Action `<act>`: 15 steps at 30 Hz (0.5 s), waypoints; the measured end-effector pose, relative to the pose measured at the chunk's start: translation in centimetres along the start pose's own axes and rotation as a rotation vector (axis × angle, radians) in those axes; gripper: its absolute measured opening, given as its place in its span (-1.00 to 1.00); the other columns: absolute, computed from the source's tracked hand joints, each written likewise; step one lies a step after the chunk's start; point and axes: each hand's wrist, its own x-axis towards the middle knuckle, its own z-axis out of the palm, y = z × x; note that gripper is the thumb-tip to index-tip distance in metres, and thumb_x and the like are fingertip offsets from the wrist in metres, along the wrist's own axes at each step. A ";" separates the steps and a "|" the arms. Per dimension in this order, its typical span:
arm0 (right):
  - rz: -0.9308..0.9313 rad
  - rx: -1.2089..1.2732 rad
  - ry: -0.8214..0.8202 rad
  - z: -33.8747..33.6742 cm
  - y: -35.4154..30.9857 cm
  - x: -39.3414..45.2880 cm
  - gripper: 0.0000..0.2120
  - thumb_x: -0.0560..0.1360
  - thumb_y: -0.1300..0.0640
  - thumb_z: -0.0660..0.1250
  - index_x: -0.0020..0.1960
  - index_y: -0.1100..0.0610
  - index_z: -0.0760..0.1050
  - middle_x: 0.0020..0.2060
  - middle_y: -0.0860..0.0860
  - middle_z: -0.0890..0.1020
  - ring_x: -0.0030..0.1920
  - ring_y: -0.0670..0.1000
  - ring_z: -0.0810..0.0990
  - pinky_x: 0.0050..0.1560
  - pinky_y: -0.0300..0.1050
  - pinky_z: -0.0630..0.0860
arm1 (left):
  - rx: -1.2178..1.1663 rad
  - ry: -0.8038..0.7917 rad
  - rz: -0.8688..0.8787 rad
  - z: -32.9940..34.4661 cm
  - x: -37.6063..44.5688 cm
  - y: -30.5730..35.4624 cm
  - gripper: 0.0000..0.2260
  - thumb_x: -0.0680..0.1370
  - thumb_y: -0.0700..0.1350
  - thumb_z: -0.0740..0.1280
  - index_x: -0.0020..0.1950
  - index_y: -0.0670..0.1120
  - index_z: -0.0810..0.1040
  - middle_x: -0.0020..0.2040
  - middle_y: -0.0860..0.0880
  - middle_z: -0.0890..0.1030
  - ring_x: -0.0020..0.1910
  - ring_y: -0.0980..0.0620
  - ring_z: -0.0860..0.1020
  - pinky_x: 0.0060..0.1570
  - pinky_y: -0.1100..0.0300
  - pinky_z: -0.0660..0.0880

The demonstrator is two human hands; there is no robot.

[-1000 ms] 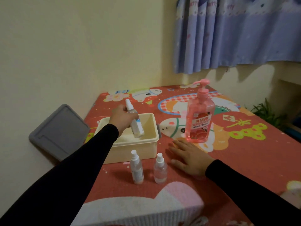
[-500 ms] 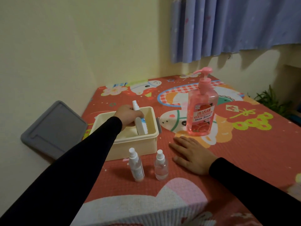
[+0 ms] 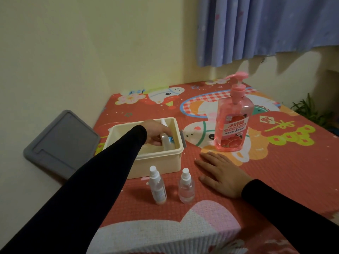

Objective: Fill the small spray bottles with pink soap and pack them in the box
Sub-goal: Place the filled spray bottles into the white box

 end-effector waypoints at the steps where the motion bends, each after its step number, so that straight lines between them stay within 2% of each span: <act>1: 0.000 0.004 0.004 0.0 0.0 0.0 -0.20 0.38 -0.45 -0.35 0.55 -0.17 -0.04 0.57 -0.03 0.00 0.57 0.02 -0.07 0.54 0.00 -0.14 | -0.005 -0.007 -0.006 0.1 0.1 0.0 -0.87 0.41 -0.23 0.47 -0.11 -0.17 0.56 -0.23 -0.11 0.60 -0.21 -0.04 0.60 -0.02 0.05 0.63; 5: 0.007 0.000 0.012 0.2 0.1 0.1 -0.24 0.42 -0.43 -0.30 0.55 -0.18 -0.04 0.57 -0.05 0.00 0.56 0.00 -0.08 0.54 -0.02 -0.14 | -0.025 -0.057 -0.043 0.3 0.3 0.3 -0.89 0.46 -0.26 0.42 -0.06 -0.18 0.53 -0.19 -0.12 0.63 -0.21 -0.03 0.63 0.03 0.04 0.61; 9: 0.008 -0.008 0.024 0.4 0.2 0.2 -0.28 0.45 -0.42 -0.25 0.55 -0.18 -0.02 0.57 -0.05 0.02 0.56 -0.01 -0.06 0.54 -0.02 -0.12 | -0.055 -0.125 -0.101 0.5 0.6 0.5 -0.88 0.52 -0.25 0.37 0.02 -0.21 0.49 -0.12 -0.15 0.62 -0.19 -0.04 0.65 -0.03 0.06 0.61; 13: 0.008 -0.003 0.025 0.3 0.1 0.2 -0.29 0.46 -0.41 -0.24 0.55 -0.19 -0.03 0.57 -0.07 0.01 0.56 -0.03 -0.08 0.54 -0.04 -0.13 | -0.006 -0.166 -0.195 0.8 1.1 0.4 -0.70 0.50 -0.23 0.39 0.20 -0.27 0.47 0.10 -0.21 0.63 0.00 -0.09 0.66 0.09 0.01 0.59; 15: 0.007 -0.002 0.020 0.2 0.1 0.1 -0.27 0.44 -0.42 -0.27 0.55 -0.19 -0.04 0.57 -0.07 0.00 0.56 -0.03 -0.09 0.55 -0.03 -0.13 | 0.013 -0.173 -0.225 0.9 0.9 0.4 -0.73 0.50 -0.21 0.39 0.14 -0.28 0.48 0.14 -0.22 0.61 0.03 -0.11 0.65 0.05 0.01 0.61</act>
